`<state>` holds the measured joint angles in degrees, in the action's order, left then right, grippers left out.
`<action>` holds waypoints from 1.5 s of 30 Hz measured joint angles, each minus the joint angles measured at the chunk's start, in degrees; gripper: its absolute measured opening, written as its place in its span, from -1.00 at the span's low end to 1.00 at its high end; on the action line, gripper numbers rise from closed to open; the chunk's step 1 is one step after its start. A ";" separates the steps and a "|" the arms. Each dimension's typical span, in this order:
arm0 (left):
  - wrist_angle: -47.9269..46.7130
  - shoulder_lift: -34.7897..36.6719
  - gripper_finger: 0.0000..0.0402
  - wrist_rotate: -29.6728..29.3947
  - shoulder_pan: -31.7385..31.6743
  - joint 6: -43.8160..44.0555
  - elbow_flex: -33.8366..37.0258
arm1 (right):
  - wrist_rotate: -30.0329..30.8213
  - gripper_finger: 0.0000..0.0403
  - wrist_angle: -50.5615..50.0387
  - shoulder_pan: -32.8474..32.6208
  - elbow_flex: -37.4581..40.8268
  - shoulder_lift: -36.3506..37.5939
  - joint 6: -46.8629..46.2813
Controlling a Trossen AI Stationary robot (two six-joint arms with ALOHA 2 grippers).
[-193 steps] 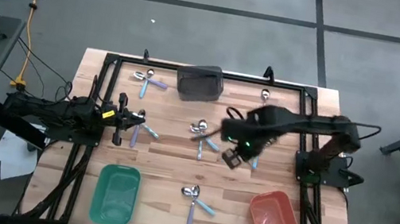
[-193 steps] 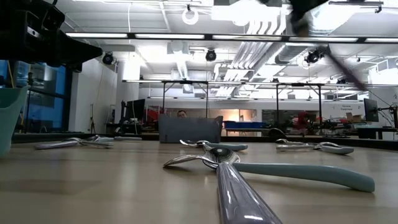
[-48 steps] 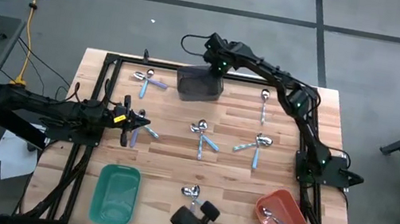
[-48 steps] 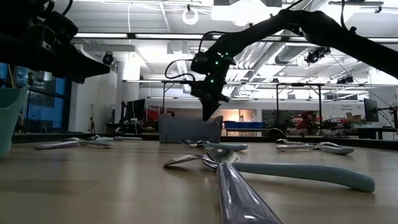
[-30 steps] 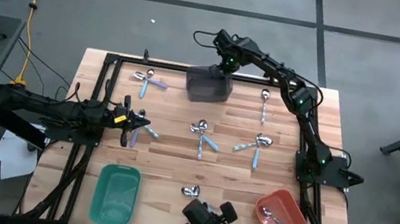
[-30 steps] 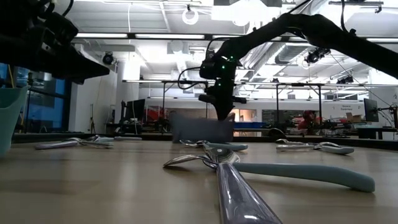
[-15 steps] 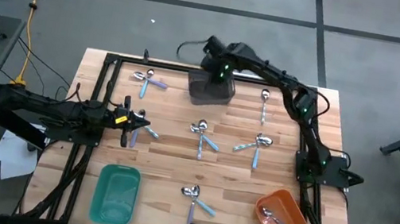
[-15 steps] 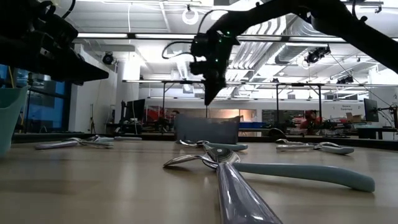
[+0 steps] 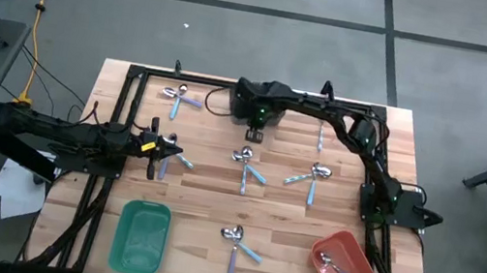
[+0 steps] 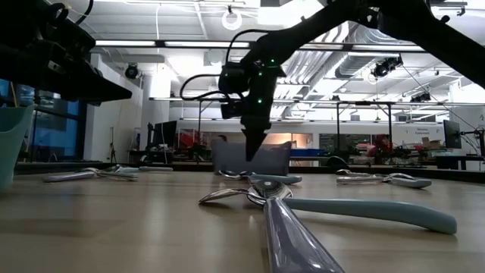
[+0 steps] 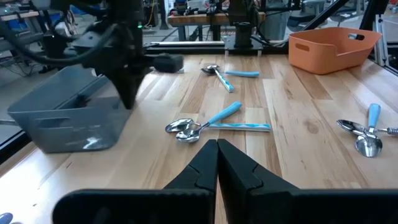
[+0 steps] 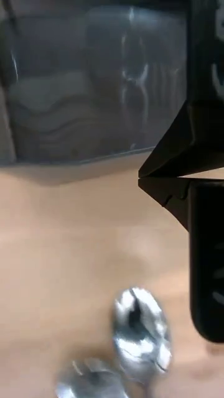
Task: Sort silverware by color (type)
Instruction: Adjust the black bin, then put the blue spoon into the black bin
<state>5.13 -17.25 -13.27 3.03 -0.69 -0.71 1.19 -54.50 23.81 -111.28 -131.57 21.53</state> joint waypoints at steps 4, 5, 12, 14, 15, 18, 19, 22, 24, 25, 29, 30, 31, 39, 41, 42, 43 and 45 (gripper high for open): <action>-0.14 -0.01 -0.98 -0.01 0.02 -0.02 0.00 | 0.13 -1.00 2.98 1.11 0.01 0.05 -3.62; -0.18 -0.01 -0.98 0.01 0.00 -0.40 0.00 | 0.04 -1.00 3.07 1.37 0.01 0.09 -4.01; -0.43 0.00 -0.98 0.01 0.00 -1.49 0.00 | 0.21 -1.00 5.25 1.23 0.08 1.22 -4.27; -0.68 -0.01 -0.98 0.01 0.00 -1.51 0.00 | 0.63 -1.00 5.98 0.56 0.07 2.82 -4.14; -0.68 -0.01 -0.98 0.01 0.02 -1.50 0.00 | 0.81 -1.00 6.03 0.18 0.06 3.74 -4.12; -0.70 -0.01 -0.98 0.01 0.00 -1.49 0.00 | 0.75 -1.00 6.40 -1.67 0.11 5.71 -3.59; -0.70 0.00 -0.98 0.01 0.01 -1.51 0.00 | 0.55 -1.00 7.91 -2.27 0.57 6.18 -3.51; -0.75 0.01 -0.98 0.01 0.02 -1.49 0.00 | -0.79 -1.00 13.94 -3.69 3.39 7.04 -3.49; -1.07 -0.01 -0.98 0.01 0.01 -1.51 0.00 | -1.22 -1.00 17.32 -4.25 6.38 6.93 -3.88; -1.07 -0.01 -0.98 0.01 0.00 -1.51 0.00 | -1.35 -1.00 19.15 -4.64 8.10 6.86 -3.99; -1.02 -0.02 -0.98 0.68 0.01 -1.51 0.00 | -1.52 -1.00 30.22 -6.89 16.01 8.53 -3.51; -1.01 -0.06 -0.98 1.03 0.02 -1.51 0.00 | -1.87 -1.00 33.64 -7.42 18.45 9.70 -3.62; -0.98 -0.10 -0.98 1.37 0.02 -1.49 0.00 | -2.41 -1.00 37.21 -8.01 21.12 11.06 -3.71; 0.68 -0.14 -0.99 2.20 0.02 -2.97 0.00 | -3.46 -1.00 69.34 -10.67 44.56 23.81 -7.90; 1.73 -0.54 -1.00 2.22 0.00 -3.06 -0.02 | -3.59 -1.00 77.49 -11.18 49.81 25.89 -9.31; 1.72 -0.58 -1.00 2.20 0.00 -3.30 -0.02 | -3.66 -1.00 81.10 -11.45 52.18 26.57 -9.86; 2.11 -0.85 -1.00 2.22 0.00 -3.73 -0.02 | -3.71 -1.00 84.64 -11.73 54.57 27.11 -10.43; 2.08 -1.21 -1.00 2.22 0.00 -5.04 -0.04 | -3.65 -1.00 91.57 -12.36 58.40 27.35 -11.83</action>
<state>7.21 -18.46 -11.05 3.03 -5.72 -0.75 -2.46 37.07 11.45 -52.88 -104.22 9.69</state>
